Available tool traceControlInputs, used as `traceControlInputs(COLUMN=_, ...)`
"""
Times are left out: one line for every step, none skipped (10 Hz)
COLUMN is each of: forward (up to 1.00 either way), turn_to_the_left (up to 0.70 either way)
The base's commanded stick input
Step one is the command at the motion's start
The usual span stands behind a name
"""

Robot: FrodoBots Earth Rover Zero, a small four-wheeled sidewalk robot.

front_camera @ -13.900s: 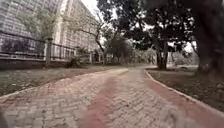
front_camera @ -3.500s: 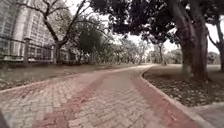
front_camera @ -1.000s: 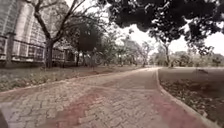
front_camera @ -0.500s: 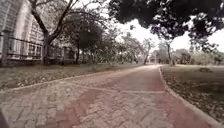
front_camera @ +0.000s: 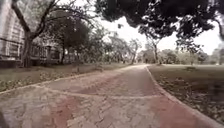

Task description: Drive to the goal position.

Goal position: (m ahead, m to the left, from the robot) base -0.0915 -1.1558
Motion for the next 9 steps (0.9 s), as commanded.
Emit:
traceControlInputs(forward=0.7, turn_to_the_left=0.0)
traceControlInputs(forward=0.7, turn_to_the_left=0.0)
traceControlInputs(forward=0.7, turn_to_the_left=0.0)
traceControlInputs(forward=0.7, turn_to_the_left=0.0)
traceControlInputs(forward=0.7, turn_to_the_left=0.0)
traceControlInputs(forward=0.7, turn_to_the_left=-0.07)
traceControlInputs(forward=0.7, turn_to_the_left=-0.25)
traceControlInputs(forward=0.7, turn_to_the_left=-0.35)
traceControlInputs(forward=0.7, turn_to_the_left=-0.35)
